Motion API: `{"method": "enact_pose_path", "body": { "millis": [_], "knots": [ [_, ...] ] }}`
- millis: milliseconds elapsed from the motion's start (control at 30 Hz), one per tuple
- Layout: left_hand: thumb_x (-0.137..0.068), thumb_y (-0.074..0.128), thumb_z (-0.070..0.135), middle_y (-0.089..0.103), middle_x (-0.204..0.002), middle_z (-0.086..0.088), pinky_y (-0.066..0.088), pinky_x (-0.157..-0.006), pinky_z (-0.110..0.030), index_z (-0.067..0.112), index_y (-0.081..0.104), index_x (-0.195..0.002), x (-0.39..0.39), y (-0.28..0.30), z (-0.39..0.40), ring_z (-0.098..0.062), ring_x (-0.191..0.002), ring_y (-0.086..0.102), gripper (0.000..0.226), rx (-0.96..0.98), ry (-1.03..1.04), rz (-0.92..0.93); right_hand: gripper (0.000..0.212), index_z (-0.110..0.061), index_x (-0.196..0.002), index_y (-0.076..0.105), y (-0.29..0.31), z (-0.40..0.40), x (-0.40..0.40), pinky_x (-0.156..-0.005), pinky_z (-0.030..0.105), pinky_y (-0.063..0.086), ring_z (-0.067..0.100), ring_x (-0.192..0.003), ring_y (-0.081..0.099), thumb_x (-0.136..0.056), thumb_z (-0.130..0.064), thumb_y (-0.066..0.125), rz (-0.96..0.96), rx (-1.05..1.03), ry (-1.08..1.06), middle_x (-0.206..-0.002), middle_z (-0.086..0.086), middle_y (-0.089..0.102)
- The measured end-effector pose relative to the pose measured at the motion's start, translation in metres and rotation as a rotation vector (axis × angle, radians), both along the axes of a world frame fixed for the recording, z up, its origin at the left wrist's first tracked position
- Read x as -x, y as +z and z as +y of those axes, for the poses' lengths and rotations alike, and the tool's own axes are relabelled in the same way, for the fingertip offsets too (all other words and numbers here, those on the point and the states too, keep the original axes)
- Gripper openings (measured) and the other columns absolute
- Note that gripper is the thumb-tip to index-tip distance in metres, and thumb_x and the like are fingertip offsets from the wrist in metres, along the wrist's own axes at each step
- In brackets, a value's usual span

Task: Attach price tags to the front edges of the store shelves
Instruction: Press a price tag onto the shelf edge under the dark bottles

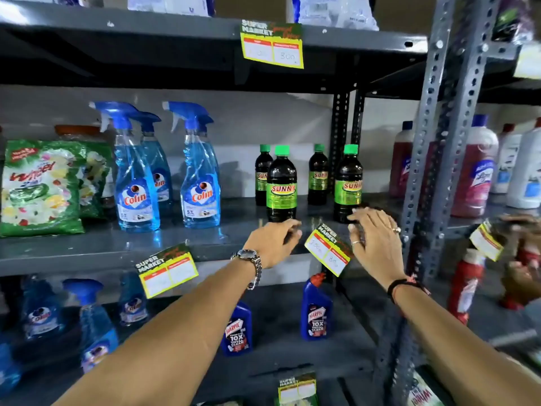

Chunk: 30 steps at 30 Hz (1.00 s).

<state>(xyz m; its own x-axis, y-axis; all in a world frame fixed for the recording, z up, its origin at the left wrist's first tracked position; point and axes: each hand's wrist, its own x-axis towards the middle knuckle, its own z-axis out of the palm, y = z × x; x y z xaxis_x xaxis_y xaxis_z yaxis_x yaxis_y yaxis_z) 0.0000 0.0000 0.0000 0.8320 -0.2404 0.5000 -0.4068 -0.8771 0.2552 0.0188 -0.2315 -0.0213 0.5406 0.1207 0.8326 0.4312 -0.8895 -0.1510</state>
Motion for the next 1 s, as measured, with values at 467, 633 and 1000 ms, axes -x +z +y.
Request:
{"method": "enact_pose_path", "body": {
  "millis": [467, 633, 1000],
  "knots": [
    [-0.090, 0.051, 0.047, 0.074, -0.085, 0.010, 0.032, -0.047, -0.019, 0.036, 0.064, -0.096, -0.031, -0.002, -0.039, -0.010, -0.077, 0.065, 0.018, 0.112, 0.049, -0.149, 0.013, -0.010, -0.091, 0.065, -0.041, -0.022, -0.015, -0.086, 0.030, 0.037, 0.023, -0.113, 0.047, -0.089, -0.023, 0.062, 0.215, -0.065, 0.112, -0.126, 0.005, 0.056],
    [-0.090, 0.051, 0.043, 0.074, -0.081, 0.011, 0.042, -0.055, -0.024, 0.032, 0.061, -0.091, -0.032, -0.006, -0.037, -0.014, -0.072, 0.066, 0.015, 0.093, 0.027, -0.172, 0.010, -0.011, -0.095, 0.059, -0.030, -0.021, -0.014, -0.077, 0.041, 0.046, 0.027, -0.088, 0.056, -0.096, -0.015, 0.050, 0.112, -0.014, 0.057, -0.097, 0.006, 0.063],
    [-0.090, 0.052, 0.042, 0.065, -0.075, 0.018, 0.042, -0.055, -0.022, 0.033, 0.060, -0.090, -0.028, -0.004, -0.034, -0.005, -0.069, 0.060, 0.012, 0.166, -0.011, -0.147, 0.010, -0.011, -0.088, 0.051, -0.004, -0.020, -0.019, -0.064, 0.036, 0.041, 0.018, -0.052, 0.037, -0.096, -0.008, 0.046, 0.021, 0.042, -0.028, -0.061, -0.004, 0.053]
  ]
}}
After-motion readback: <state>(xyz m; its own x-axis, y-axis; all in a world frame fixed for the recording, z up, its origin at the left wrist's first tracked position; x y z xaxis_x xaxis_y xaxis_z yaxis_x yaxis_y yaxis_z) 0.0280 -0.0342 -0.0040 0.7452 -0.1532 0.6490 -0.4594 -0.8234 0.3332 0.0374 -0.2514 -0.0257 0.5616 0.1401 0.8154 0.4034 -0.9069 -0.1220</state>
